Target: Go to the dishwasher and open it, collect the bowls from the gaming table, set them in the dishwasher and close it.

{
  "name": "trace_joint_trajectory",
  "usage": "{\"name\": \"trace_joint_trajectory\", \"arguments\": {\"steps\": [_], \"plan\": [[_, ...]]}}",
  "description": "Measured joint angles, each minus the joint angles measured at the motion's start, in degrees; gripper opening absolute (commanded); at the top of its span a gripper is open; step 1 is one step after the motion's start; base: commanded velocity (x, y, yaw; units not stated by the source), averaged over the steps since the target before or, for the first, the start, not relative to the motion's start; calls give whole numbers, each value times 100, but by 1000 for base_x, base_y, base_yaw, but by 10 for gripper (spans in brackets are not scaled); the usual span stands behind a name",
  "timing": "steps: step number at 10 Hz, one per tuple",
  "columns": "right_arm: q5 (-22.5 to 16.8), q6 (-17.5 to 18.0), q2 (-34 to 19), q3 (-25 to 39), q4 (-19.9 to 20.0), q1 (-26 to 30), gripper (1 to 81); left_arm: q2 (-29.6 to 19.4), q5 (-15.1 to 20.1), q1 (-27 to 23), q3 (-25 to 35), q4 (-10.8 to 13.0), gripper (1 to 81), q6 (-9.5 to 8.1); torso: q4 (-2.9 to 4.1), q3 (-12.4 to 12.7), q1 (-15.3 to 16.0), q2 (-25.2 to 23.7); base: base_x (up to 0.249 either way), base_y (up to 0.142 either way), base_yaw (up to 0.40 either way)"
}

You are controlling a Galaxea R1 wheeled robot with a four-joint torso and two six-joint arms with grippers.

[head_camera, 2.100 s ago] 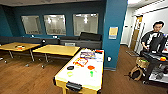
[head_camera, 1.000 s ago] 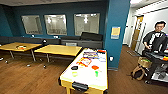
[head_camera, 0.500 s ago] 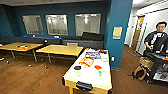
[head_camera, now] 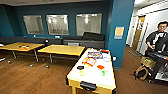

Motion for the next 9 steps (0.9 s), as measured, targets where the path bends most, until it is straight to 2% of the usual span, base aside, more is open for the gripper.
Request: {"name": "trace_joint_trajectory", "arguments": {"steps": [9], "plan": [[-2, 0, -16, -6, 0, 0, 811, 33, 0, 15, 5, -2, 811, 2, 0, 0, -2, 0, 0, 111, 0]]}}
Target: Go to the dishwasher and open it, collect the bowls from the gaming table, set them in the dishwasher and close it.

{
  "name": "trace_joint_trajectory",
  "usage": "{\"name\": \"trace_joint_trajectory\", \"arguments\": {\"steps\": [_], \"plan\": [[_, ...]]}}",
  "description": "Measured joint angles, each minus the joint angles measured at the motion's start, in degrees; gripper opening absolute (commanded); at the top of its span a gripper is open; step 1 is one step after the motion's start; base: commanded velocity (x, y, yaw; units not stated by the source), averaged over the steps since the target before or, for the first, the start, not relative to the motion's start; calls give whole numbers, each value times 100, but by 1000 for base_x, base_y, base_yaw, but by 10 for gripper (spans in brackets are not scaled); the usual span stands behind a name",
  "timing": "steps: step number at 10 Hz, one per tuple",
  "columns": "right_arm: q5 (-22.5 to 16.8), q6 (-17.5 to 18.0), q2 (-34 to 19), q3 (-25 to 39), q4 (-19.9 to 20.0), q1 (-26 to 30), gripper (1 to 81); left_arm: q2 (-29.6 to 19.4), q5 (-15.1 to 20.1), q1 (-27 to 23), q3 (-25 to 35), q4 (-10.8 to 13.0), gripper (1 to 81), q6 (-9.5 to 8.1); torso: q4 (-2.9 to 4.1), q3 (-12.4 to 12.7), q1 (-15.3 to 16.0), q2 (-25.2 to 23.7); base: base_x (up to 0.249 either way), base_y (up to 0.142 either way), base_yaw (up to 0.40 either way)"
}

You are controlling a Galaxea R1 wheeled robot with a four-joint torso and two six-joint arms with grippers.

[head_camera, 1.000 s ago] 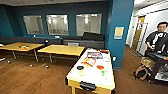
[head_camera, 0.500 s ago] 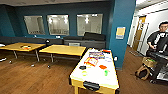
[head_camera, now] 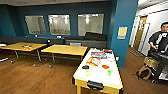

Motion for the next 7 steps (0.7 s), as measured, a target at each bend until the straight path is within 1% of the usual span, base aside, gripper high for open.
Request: {"name": "trace_joint_trajectory", "arguments": {"steps": [3, 7], "plan": [[0, 0, 7, 0, 0, -2, 811, -9, 2, 0, 2, 2, 811, 0, 0, 0, 0, 0, 0, 92, 0], [-2, -2, 2, 0, 0, -5, 811, 2, 2, 0, 6, 2, 811, -2, 0, 0, 0, 0, 0, 76, 0]]}}
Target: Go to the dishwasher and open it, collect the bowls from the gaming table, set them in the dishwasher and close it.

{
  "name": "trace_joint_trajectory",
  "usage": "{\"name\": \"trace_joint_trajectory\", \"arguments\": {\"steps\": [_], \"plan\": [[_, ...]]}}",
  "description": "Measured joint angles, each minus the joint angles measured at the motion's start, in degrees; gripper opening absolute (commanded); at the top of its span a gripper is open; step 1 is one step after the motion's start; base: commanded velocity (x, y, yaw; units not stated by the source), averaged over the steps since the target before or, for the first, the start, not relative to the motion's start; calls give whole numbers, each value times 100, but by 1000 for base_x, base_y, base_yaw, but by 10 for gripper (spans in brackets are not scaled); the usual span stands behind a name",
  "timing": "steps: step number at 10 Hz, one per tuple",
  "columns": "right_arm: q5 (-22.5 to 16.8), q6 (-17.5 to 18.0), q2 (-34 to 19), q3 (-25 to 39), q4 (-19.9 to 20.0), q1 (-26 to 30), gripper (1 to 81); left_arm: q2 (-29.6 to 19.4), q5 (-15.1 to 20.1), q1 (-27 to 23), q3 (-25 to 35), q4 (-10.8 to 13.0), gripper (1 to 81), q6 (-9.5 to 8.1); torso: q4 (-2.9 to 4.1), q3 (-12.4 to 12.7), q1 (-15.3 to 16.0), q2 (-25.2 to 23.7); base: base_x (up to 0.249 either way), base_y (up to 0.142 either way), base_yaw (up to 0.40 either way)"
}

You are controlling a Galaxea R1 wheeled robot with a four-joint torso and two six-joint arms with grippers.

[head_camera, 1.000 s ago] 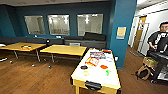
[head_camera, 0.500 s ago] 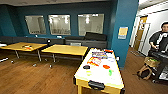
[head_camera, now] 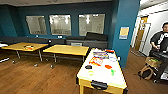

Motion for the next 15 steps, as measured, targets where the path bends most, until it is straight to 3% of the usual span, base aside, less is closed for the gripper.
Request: {"name": "trace_joint_trajectory", "arguments": {"steps": [11, 15], "plan": [[0, 2, -2, 0, 0, 2, 811, 2, 1, 0, -4, 4, 811, 2, 0, 0, 0, 0, 0, 6, 0], [0, 2, -2, 0, 0, 2, 811, -7, 15, 0, 0, 4, 811, 40, 0, 0, 0, 0, 0, 0, -204]]}}
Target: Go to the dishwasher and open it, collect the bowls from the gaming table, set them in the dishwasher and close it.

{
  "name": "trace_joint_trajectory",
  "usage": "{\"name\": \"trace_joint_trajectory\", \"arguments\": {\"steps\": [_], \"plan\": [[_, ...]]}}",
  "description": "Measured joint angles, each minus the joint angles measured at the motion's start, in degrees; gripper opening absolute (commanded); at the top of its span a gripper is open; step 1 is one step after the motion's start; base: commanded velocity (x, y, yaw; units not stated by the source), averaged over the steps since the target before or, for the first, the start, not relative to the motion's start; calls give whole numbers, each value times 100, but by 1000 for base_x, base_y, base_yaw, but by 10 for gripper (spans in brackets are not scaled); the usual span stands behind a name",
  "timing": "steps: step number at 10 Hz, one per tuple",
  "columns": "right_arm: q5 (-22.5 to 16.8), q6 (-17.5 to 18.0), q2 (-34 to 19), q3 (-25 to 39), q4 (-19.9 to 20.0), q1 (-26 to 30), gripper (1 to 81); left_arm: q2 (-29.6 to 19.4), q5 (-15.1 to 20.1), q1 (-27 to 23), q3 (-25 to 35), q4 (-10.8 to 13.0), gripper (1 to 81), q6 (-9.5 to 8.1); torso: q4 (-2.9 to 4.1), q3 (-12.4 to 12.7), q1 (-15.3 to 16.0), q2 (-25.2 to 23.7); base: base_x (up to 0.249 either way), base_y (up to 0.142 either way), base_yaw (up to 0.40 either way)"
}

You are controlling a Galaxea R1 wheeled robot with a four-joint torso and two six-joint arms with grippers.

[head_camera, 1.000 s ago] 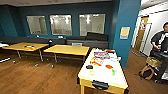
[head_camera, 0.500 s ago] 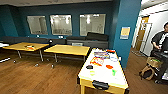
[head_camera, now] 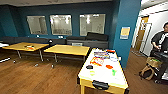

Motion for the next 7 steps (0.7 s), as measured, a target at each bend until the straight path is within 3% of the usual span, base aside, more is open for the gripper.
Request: {"name": "trace_joint_trajectory", "arguments": {"steps": [7], "plan": [[-2, 0, 2, 4, 0, -28, 811, -23, 39, -45, 30, 5, 811, 0, 0, 0, 0, 0, 0, 0, -310]]}}
